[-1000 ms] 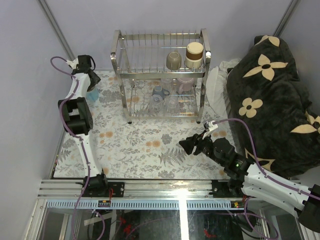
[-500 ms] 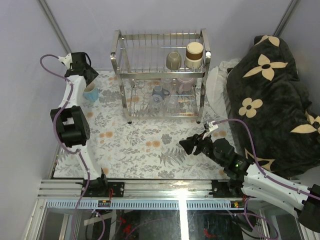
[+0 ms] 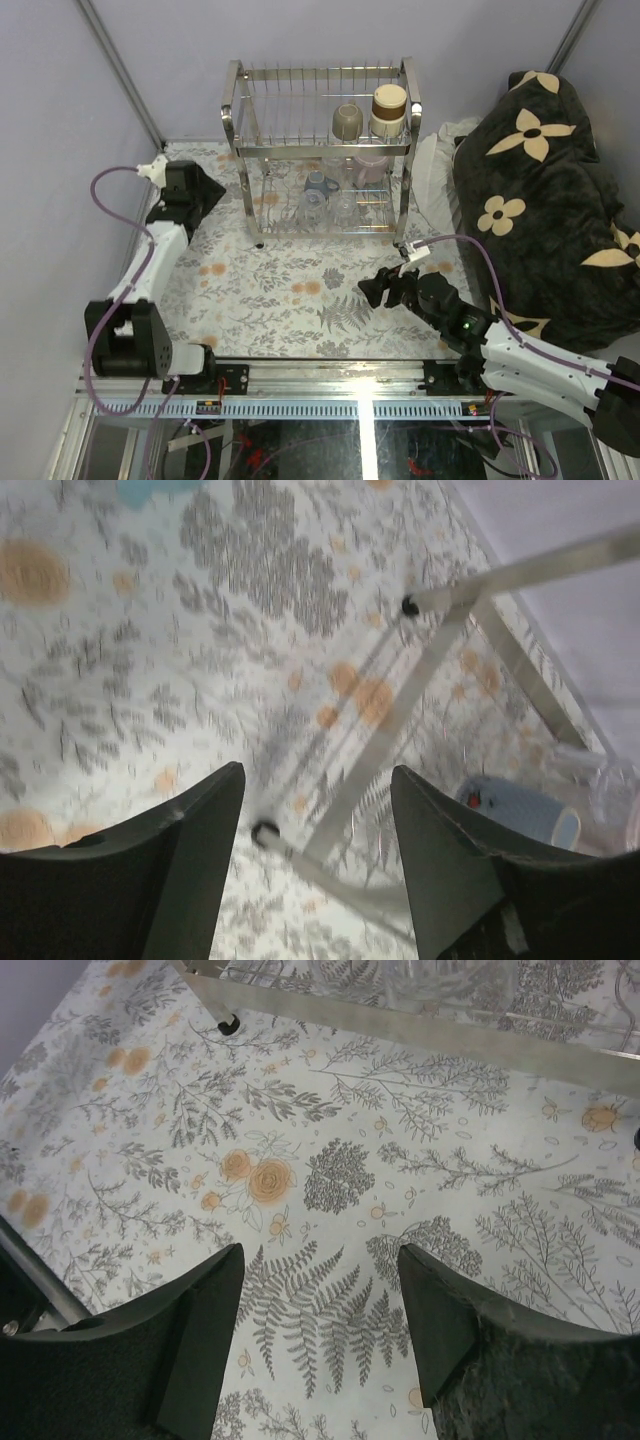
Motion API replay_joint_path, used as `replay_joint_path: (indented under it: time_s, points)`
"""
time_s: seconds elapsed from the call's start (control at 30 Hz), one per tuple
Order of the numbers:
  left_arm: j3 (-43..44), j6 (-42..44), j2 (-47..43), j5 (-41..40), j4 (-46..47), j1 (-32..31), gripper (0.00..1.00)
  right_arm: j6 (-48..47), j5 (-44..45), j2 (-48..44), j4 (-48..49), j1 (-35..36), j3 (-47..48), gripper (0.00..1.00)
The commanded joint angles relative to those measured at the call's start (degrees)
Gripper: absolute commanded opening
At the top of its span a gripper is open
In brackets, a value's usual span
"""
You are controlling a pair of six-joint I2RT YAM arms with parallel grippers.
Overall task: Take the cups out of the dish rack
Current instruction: Unload the cup from the dish rack.
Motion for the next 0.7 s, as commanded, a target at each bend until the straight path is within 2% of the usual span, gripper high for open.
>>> replay_joint_path:
  time_s: [0.0,0.23,0.4,0.67]
  points:
    - [-8.28,-6.11,-11.42,-2.22,5.23,-5.84,0.61,-4.11,3.49,7.37,1.73,0.1,8.85,0.7]
    - [-19.47,-9.2,-24.43,-8.7,6.6,-15.98,0.61,-6.42,5.69,20.78,3.25,0.08,19.32,0.74]
    - [-26.46,-10.65,-32.47,-10.24,6.79,-16.86,0.61,-7.96,9.2,28.95,6.75,0.09,24.18,0.78]
    - [-31.15,-10.81,-37.67,-8.24,6.56,-17.39,0.61,-11.11,18.98,41.21,12.61,0.15,31.19,0.82]
